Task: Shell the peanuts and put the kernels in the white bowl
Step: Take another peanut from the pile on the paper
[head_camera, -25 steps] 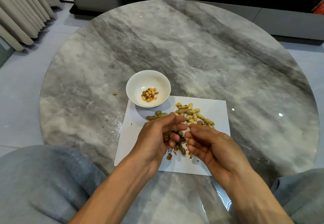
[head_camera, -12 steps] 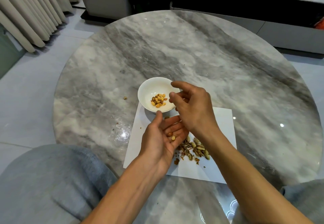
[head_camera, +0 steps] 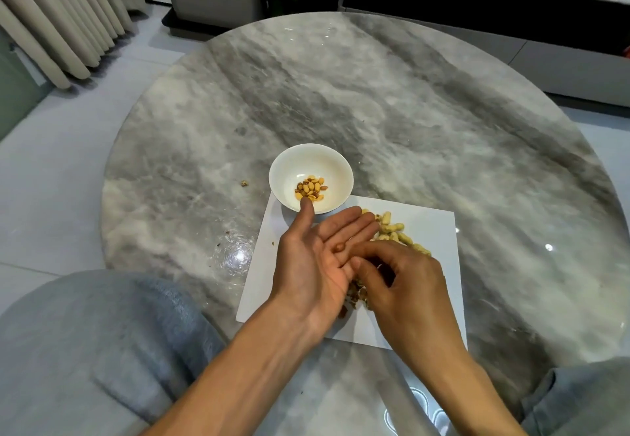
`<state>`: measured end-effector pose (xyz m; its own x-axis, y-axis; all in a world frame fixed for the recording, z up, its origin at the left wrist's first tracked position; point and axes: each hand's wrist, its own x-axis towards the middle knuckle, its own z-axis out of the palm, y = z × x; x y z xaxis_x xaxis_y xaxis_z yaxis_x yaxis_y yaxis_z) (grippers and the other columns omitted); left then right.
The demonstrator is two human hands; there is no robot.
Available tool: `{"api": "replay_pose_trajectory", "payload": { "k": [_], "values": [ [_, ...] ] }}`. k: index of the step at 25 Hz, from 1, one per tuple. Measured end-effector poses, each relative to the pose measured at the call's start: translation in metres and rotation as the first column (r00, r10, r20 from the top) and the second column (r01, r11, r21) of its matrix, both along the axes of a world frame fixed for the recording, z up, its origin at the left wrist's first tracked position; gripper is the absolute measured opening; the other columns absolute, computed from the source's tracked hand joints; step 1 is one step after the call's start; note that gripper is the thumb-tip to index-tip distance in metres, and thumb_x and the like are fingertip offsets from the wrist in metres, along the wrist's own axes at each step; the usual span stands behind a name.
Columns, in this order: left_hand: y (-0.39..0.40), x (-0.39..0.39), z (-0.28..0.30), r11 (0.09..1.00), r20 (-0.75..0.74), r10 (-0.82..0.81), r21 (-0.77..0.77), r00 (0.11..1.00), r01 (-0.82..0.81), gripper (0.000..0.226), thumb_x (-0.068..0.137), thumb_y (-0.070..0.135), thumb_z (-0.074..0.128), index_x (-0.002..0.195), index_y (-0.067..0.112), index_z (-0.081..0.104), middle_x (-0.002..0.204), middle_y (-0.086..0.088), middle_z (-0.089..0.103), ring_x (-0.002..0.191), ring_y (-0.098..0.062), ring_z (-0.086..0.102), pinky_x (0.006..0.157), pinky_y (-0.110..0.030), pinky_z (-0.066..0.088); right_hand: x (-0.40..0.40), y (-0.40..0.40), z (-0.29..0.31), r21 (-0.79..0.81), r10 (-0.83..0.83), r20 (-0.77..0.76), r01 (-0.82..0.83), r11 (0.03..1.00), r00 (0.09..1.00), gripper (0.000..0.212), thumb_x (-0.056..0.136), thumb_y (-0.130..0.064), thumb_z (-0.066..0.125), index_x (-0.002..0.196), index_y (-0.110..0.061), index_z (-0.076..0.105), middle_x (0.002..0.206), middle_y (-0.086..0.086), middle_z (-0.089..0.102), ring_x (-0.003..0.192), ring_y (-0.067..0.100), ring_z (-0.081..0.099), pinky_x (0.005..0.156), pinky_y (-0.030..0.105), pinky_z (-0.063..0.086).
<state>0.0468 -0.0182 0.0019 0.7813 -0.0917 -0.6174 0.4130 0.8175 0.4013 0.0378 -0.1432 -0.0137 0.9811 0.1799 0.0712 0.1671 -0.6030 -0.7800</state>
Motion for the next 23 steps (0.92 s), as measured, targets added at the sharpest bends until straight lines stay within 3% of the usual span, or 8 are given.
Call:
{"api": "replay_pose_trajectory", "payload": {
  "k": [3, 6, 10, 15, 19, 23],
  "values": [
    [0.0, 0.002, -0.001, 0.999, -0.01, -0.033, 0.033, 0.999, 0.034, 0.064, 0.102, 0.051, 0.037, 0.123, -0.005, 0.06, 0.117, -0.021, 0.071, 0.111, -0.026, 0.069, 0.094, -0.034, 0.053, 0.001, -0.002, 0.001, 0.213, -0.077, -0.241, 0.131, 0.968, 0.967, 0.016, 0.091, -0.005, 0.068, 0.082, -0.016, 0.074, 0.067, -0.008, 0.07, 0.058, 0.004, 0.061, 0.059, 0.017, 0.049],
    [0.0, 0.002, -0.002, 0.997, -0.029, -0.044, 0.063, 0.999, 0.046, 0.059, 0.103, 0.047, 0.038, 0.121, -0.004, 0.061, 0.115, -0.02, 0.071, 0.11, -0.025, 0.069, 0.096, -0.034, 0.053, 0.007, -0.005, 0.006, 0.443, -0.052, -0.54, 0.336, 0.831, 0.84, 0.011, 0.092, -0.007, 0.066, 0.088, -0.009, 0.076, 0.074, 0.005, 0.073, 0.066, 0.014, 0.067, 0.063, 0.031, 0.056],
    [-0.002, 0.001, -0.005, 0.993, -0.054, -0.076, 0.084, 0.996, 0.08, 0.059, 0.103, 0.048, 0.038, 0.12, -0.002, 0.064, 0.115, -0.017, 0.072, 0.111, -0.024, 0.069, 0.099, -0.034, 0.052, 0.01, -0.007, 0.008, 0.544, 0.025, -0.673, 0.471, 0.695, 0.74, 0.013, 0.092, -0.01, 0.065, 0.086, -0.01, 0.077, 0.079, 0.008, 0.071, 0.068, 0.012, 0.064, 0.059, 0.024, 0.053],
    [-0.002, 0.0, -0.008, 0.99, -0.068, -0.086, 0.105, 0.994, 0.093, 0.056, 0.103, 0.047, 0.039, 0.118, 0.0, 0.066, 0.113, -0.015, 0.073, 0.11, -0.022, 0.069, 0.102, -0.035, 0.05, 0.012, -0.008, 0.008, 0.548, 0.052, -0.722, 0.524, 0.652, 0.69, 0.012, 0.087, -0.016, 0.067, 0.082, -0.01, 0.075, 0.07, 0.006, 0.062, 0.058, 0.01, 0.055, 0.049, 0.024, 0.045],
    [-0.003, 0.001, -0.006, 0.99, -0.085, -0.082, 0.108, 0.993, 0.091, 0.056, 0.103, 0.046, 0.04, 0.115, -0.001, 0.068, 0.108, -0.015, 0.074, 0.101, -0.022, 0.073, 0.091, -0.032, 0.056, 0.021, -0.002, 0.013, 0.519, -0.023, -0.654, 0.471, 0.714, 0.756, 0.017, 0.092, -0.021, 0.066, 0.084, -0.008, 0.073, 0.064, 0.003, 0.058, 0.052, 0.009, 0.049, 0.049, 0.024, 0.041],
    [-0.001, 0.001, -0.004, 0.992, -0.068, -0.024, 0.12, 0.997, 0.032, 0.051, 0.104, 0.041, 0.041, 0.117, -0.001, 0.067, 0.109, -0.017, 0.074, 0.104, -0.024, 0.072, 0.094, -0.033, 0.054, 0.061, 0.018, 0.024, 0.532, 0.003, -0.585, 0.381, 0.756, 0.811, 0.019, 0.094, -0.025, 0.067, 0.083, -0.009, 0.071, 0.067, 0.0, 0.064, 0.05, 0.008, 0.052, 0.046, 0.021, 0.042]
  ]
}}
